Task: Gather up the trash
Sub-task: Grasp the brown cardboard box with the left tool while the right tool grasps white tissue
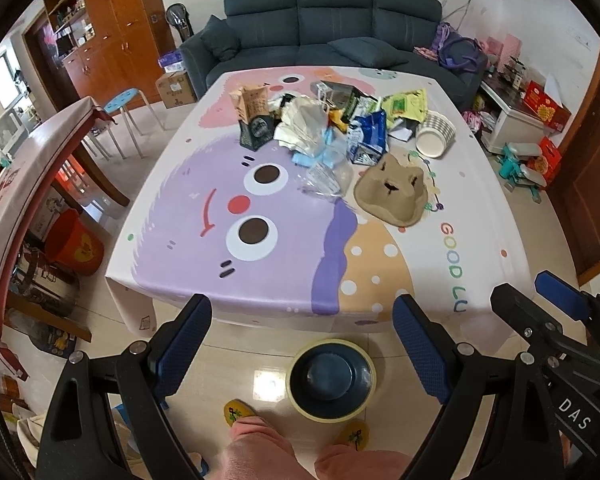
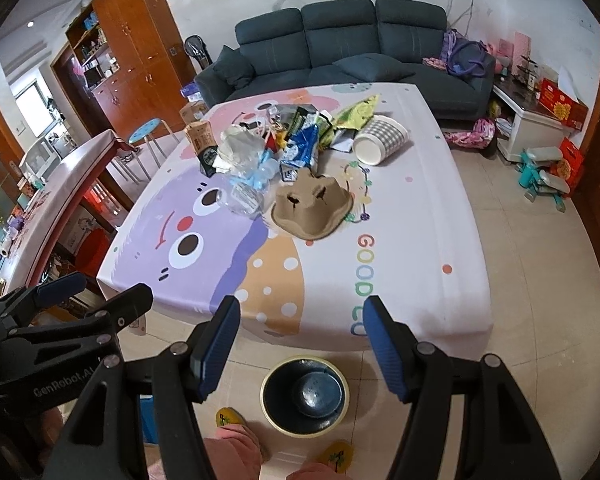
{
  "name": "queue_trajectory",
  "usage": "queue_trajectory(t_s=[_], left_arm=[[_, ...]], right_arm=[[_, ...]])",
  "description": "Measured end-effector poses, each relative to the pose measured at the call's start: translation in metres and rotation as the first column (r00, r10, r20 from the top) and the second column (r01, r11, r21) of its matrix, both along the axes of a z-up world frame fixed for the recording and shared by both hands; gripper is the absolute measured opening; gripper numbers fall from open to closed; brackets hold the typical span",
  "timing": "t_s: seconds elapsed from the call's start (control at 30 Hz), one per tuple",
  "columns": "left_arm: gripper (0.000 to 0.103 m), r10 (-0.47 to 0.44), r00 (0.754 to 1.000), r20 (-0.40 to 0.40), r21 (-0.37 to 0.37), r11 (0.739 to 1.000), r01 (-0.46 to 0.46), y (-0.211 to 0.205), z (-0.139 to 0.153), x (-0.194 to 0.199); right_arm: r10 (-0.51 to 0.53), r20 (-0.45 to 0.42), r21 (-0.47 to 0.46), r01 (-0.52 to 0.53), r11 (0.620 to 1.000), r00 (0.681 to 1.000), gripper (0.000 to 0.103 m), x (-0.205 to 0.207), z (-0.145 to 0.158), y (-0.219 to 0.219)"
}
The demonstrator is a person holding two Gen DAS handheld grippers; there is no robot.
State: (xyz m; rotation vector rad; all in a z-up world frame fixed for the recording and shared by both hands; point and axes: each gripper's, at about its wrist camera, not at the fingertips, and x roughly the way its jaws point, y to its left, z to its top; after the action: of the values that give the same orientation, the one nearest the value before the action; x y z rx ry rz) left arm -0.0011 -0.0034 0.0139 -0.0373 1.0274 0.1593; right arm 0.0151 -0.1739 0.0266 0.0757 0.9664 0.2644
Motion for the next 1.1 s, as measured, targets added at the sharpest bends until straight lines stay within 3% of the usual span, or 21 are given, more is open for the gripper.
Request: queue_trajectory(t_s=[0.23,0.43,0.63,0.87,1.1], left_arm=[[0.091,0.027,1.0,0.008,-0.027,0.999,-0.027,0.032,0.005,0.018],[0.091,-0.007,0.999,0.036,-0.041,0.999,0.008,0.067,0.004,0.053],[0.091,-0.111,0.989,0.102,-0.054,0.992,0.117,0.116,0.012,0.117],[0.091,-0.207,0.978,0.022,-0.122,0.971,0.208,0.173,0.0,0.21],[0.091,-0.295,0.956,-0.011,-0.172,0.942,0.289,0.194,-0.042,0.277]], right_arm=[[0.013,0.042,-0.011,-0.012,1.0,0.999,0.065,0.019,0.005,0.016],[0.005,0.046,-0.031,-0.003,1.0,0.999,0.065,0.048,0.006,0.039],[-0.074,0.008,0.013,0.074,0.997,0.997,0.065,0.099,0.01,0.073],[-0.159,-0.021,0.054,0.16,0.986,0.987,0.065,0.168,0.008,0.122],[-0.204,-0.087,0.019,0.206,0.978,0.975,0.065,0.227,-0.022,0.162]])
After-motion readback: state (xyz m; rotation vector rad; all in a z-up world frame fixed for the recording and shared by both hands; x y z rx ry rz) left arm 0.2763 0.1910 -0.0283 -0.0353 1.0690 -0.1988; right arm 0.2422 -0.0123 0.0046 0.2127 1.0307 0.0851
